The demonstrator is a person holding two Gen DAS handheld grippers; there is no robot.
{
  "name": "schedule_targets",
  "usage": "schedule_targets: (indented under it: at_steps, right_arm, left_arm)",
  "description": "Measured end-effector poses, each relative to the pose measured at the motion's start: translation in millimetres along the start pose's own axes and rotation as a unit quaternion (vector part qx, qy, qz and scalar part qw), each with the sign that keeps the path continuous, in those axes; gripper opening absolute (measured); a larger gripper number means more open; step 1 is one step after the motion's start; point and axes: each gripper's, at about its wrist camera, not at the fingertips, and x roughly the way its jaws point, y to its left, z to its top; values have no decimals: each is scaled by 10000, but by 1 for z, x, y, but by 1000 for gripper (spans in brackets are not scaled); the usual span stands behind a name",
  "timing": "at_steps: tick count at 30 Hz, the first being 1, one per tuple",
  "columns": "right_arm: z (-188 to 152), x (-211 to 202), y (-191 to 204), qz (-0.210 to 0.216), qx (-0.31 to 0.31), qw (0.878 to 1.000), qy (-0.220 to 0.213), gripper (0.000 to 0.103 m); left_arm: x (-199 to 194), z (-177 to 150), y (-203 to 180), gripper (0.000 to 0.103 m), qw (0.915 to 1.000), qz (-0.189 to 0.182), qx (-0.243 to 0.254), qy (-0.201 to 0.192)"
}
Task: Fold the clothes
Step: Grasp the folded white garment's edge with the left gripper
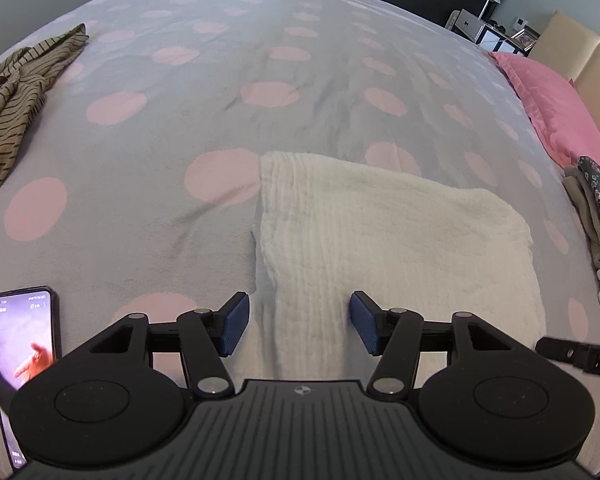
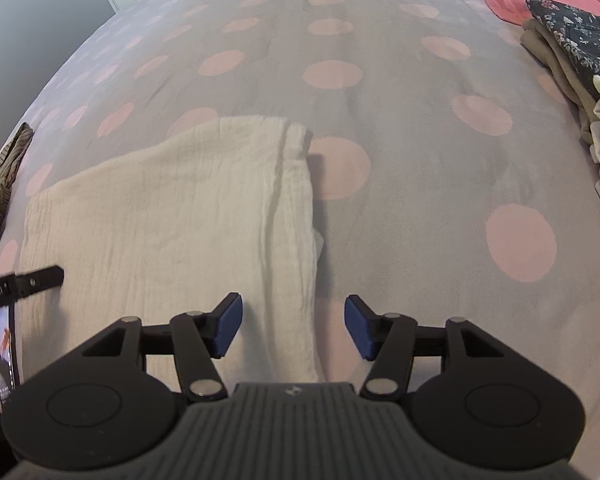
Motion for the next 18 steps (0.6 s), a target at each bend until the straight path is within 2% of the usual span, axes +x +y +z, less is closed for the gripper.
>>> schedule_targets:
  at_steps: [6,12,16,18]
  right_arm:
    - [18,16,-8,229,223,9995,9,64]
    - [25,35,-17,511,341,9981,12,72]
    - [27,51,-21,640,482,9967,117,74]
    - [29,57,-19,688,531,9962,88,77]
  left_arm:
    - [17,8,10,57,9994,-274,-115,183]
    - [40,15,25,65,9951,-675,-602,403]
    - [49,16,20,69,9957,-685,-493,374]
    - [52,17,16,69,9965,-664,-362,344]
